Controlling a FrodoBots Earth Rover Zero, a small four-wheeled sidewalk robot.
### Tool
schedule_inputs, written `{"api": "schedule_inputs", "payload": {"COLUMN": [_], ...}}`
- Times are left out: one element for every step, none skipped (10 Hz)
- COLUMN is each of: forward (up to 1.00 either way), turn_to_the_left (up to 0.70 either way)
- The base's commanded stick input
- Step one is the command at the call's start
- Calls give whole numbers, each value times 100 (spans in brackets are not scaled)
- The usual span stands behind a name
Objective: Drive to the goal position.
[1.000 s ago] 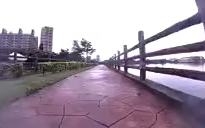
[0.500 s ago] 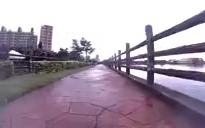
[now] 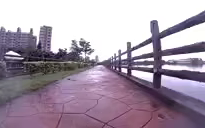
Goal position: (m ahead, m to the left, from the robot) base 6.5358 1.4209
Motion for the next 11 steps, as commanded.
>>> {"api": "schedule_inputs", "payload": {"forward": [35, 100, 100, 100, 100, 100, 100, 100, 100, 100, 100], "turn_to_the_left": [6, 30, 39, 33, 22, 11, 0, -1, -1, -1, -1]}}
